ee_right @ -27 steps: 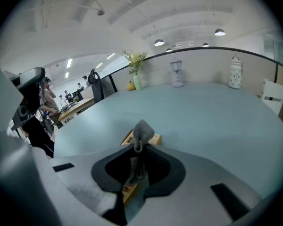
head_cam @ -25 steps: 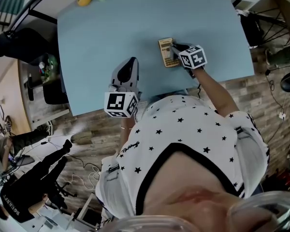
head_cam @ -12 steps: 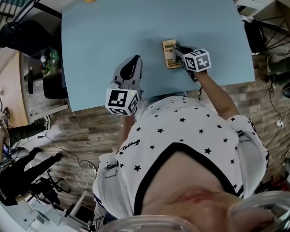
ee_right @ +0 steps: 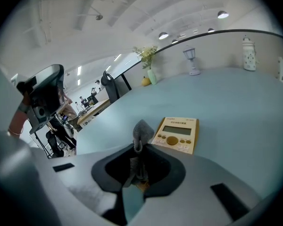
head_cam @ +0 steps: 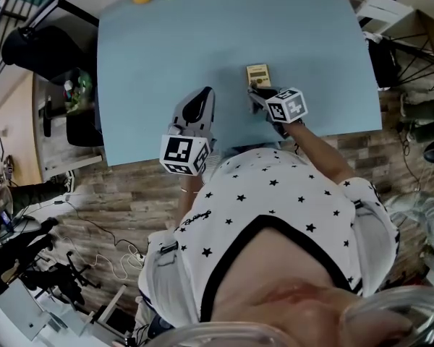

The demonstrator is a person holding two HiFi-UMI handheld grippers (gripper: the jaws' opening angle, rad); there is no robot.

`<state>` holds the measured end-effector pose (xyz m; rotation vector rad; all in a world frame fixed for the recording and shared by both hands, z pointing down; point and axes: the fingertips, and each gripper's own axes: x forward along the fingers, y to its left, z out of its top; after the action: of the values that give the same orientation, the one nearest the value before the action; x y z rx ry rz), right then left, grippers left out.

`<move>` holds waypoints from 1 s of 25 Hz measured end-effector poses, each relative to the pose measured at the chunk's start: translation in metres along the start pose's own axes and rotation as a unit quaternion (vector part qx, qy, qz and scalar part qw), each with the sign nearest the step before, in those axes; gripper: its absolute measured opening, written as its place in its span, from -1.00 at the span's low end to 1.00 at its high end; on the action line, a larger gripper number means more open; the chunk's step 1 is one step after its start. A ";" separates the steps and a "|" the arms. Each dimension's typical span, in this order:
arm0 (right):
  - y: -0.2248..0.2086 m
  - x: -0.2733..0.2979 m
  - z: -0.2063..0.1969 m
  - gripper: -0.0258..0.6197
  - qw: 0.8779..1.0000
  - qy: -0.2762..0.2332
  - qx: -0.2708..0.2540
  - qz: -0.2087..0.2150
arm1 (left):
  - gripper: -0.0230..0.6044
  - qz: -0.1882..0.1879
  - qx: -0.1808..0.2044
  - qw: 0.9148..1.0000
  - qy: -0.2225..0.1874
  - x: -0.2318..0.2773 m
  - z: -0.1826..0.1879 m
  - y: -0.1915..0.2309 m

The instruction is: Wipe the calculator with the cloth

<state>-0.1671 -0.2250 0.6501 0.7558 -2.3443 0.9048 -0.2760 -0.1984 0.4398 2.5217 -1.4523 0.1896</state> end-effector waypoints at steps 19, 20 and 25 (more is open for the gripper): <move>-0.046 -0.037 -0.004 -0.76 0.995 -0.045 0.087 -0.033 | -0.83 -0.036 0.013 0.999 0.006 0.021 0.004 -0.017; -0.048 -0.039 -0.005 -0.76 0.994 -0.050 0.096 -0.033 | -0.83 -0.039 0.014 0.999 0.006 0.023 0.005 -0.019; -0.049 -0.042 -0.010 -0.76 0.992 -0.055 0.112 -0.031 | -0.83 -0.049 0.017 0.999 0.007 0.028 0.006 -0.024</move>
<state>-0.1023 -0.2356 0.6510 0.9872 -2.3232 1.1389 -0.2413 -0.2115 0.4370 2.6070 -1.3266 0.2157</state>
